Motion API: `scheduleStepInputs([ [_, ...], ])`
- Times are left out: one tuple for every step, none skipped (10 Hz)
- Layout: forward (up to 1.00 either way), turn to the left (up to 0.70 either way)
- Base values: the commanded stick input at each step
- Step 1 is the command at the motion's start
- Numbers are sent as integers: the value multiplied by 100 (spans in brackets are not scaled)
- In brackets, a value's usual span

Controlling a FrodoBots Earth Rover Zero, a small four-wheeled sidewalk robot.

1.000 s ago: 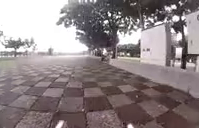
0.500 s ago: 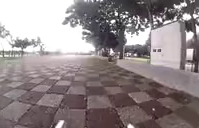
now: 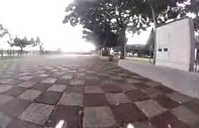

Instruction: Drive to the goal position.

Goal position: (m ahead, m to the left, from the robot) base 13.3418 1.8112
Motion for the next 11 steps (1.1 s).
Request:
scheduleStepInputs([
  [70, 0],
  [70, 0],
  [70, 0],
  [70, 0],
  [70, 0],
  [70, 0],
  [70, 0],
  [70, 0],
  [70, 0],
  [70, 0],
  [70, 0],
])
